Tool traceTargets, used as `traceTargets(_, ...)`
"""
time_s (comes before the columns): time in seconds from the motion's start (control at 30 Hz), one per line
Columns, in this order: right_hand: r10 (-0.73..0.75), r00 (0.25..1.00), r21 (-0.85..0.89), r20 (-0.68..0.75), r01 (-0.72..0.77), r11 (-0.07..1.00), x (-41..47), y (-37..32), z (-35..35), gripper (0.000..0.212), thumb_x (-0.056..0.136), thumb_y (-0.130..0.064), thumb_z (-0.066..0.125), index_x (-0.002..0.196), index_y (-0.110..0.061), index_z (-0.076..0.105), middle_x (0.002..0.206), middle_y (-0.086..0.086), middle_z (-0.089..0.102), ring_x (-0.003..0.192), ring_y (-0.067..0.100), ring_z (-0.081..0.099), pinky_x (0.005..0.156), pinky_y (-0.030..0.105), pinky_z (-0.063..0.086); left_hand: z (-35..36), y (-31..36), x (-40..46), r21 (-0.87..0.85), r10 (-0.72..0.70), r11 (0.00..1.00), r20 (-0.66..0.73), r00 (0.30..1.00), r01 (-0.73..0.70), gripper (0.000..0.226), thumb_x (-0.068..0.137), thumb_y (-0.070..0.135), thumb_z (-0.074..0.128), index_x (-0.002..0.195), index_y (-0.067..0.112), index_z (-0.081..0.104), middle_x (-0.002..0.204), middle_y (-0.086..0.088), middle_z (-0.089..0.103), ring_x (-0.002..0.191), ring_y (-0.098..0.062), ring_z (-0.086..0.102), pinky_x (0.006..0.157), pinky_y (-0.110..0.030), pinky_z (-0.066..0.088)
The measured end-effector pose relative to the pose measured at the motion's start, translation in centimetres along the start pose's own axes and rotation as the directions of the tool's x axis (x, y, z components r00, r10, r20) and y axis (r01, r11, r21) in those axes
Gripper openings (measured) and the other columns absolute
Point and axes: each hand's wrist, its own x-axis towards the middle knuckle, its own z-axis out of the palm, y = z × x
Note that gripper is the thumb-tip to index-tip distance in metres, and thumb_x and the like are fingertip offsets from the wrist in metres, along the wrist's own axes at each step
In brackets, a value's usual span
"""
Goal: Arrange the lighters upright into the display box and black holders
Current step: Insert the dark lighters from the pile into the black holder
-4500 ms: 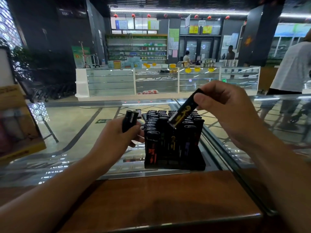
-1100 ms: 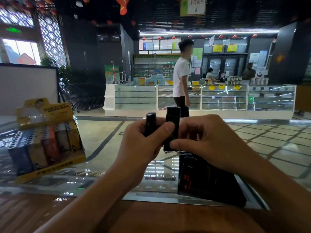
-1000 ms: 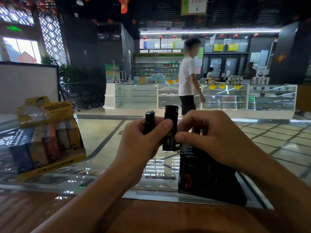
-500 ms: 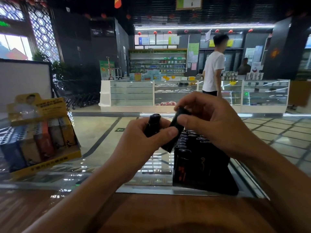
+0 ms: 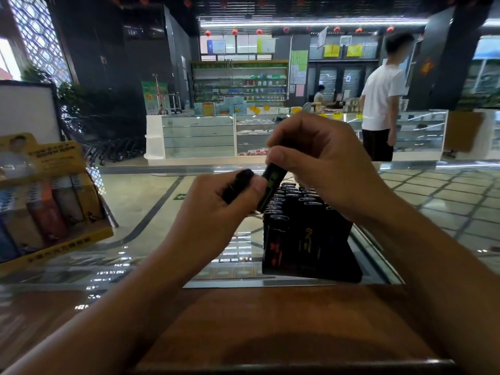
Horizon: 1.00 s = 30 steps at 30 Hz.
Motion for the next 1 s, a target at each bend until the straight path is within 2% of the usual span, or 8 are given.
traceTargets(0.13, 0.032, 0.981, -0.014, -0.191, -0.035, 0.999, 0.4, -0.2, -1.9, 0.017, 0.088, -0.006, 0.070, 0.099, -0.015, 0.061, 0.080, 0.007, 0.073, 0.058, 0.017, 0.061, 0.056, 0.029, 0.052, -0.3, -0.6, 0.6, -0.256, -0.205, 0.952, -0.125, 0.971, 0.168, 0.022, 0.094, 0.030, 0.064, 0.077, 0.018, 0.070, 0.052, 0.001, 0.048, 0.041, -0.011, 0.038, 0.039, -0.021, 0.030)
traceTargets(0.23, 0.059, 0.962, -0.096, -0.268, -0.087, 0.992, 0.6, -0.3, -4.6, 0.019, 0.086, -0.008, 0.074, 0.096, -0.014, 0.060, 0.082, 0.007, 0.071, 0.062, 0.016, 0.063, 0.059, 0.031, 0.054, -0.4, -1.4, 0.7, -0.257, -0.309, 0.929, -0.137, 0.941, 0.267, 0.017, 0.095, 0.019, 0.063, 0.081, 0.009, 0.066, 0.053, 0.002, 0.048, 0.039, -0.010, 0.036, 0.039, -0.020, 0.029)
traceTargets(0.43, 0.180, 0.977, -0.154, -0.116, -0.197, 0.968, -0.7, 0.9, -4.9, 0.018, 0.085, -0.001, 0.073, 0.100, -0.009, 0.065, 0.083, 0.005, 0.069, 0.066, 0.012, 0.065, 0.065, 0.024, 0.054, 0.5, -2.8, 0.5, -0.175, -0.467, 0.870, 0.013, 0.884, 0.462, 0.021, 0.096, 0.020, 0.062, 0.081, 0.005, 0.063, 0.054, 0.000, 0.048, 0.046, -0.015, 0.041, 0.041, -0.027, 0.034)
traceTargets(0.57, 0.157, 0.982, -0.297, -0.101, -0.180, 0.938, -1.5, 0.9, -4.4, 0.023, 0.084, -0.007, 0.076, 0.097, -0.016, 0.061, 0.086, -0.006, 0.069, 0.071, 0.002, 0.065, 0.071, 0.020, 0.055, 0.5, -3.4, 0.5, -0.159, -0.480, 0.866, 0.003, 0.877, 0.474, 0.021, 0.097, 0.016, 0.061, 0.083, 0.001, 0.062, 0.053, 0.000, 0.047, 0.045, -0.016, 0.039, 0.042, -0.027, 0.034)
traceTargets(0.7, 0.120, 0.991, -0.454, -0.060, -0.135, 0.881, -2.1, 0.3, -4.0, 0.023, 0.081, -0.016, 0.078, 0.088, -0.026, 0.058, 0.080, -0.008, 0.068, 0.072, 0.009, 0.064, 0.071, 0.028, 0.055, 0.4, -3.6, 0.5, -0.174, -0.470, 0.871, -0.025, 0.882, 0.459, 0.019, 0.095, 0.016, 0.063, 0.078, 0.008, 0.063, 0.052, 0.003, 0.048, 0.044, -0.014, 0.040, 0.042, -0.027, 0.034)
traceTargets(0.83, 0.125, 0.992, -0.647, 0.034, -0.074, 0.759, -3.0, 0.3, -2.4, 0.023, 0.080, -0.023, 0.078, 0.089, -0.028, 0.057, 0.078, -0.020, 0.056, 0.080, -0.003, 0.054, 0.067, 0.007, 0.037, 0.5, -3.6, 0.5, -0.144, -0.440, 0.891, -0.042, 0.897, 0.430, 0.019, 0.093, 0.019, 0.066, 0.076, 0.009, 0.065, 0.054, -0.001, 0.048, 0.046, -0.018, 0.040, 0.045, -0.030, 0.035)
traceTargets(0.93, 0.162, 0.984, -0.717, 0.079, -0.057, 0.694, -3.2, 0.8, -1.5, 0.020, 0.081, -0.027, 0.073, 0.091, -0.028, 0.056, 0.082, -0.021, 0.048, 0.082, -0.012, 0.044, 0.067, 0.005, 0.031, 0.4, -3.7, 0.2, -0.104, -0.436, 0.897, -0.046, 0.899, 0.430, 0.020, 0.092, 0.021, 0.067, 0.074, 0.014, 0.067, 0.054, 0.001, 0.049, 0.048, -0.018, 0.040, 0.046, -0.030, 0.034)
traceTargets(1.0, 0.189, 0.976, -0.748, 0.109, -0.045, 0.663, -3.4, 1.2, -1.3, 0.019, 0.081, -0.029, 0.071, 0.089, -0.030, 0.054, 0.086, -0.018, 0.049, 0.085, -0.004, 0.041, 0.071, 0.013, 0.031, 0.5, -3.6, 0.1, -0.077, -0.421, 0.906, -0.048, 0.906, 0.417, 0.020, 0.092, 0.025, 0.067, 0.074, 0.016, 0.069, 0.054, 0.001, 0.050, 0.048, -0.016, 0.040, 0.046, -0.029, 0.033)
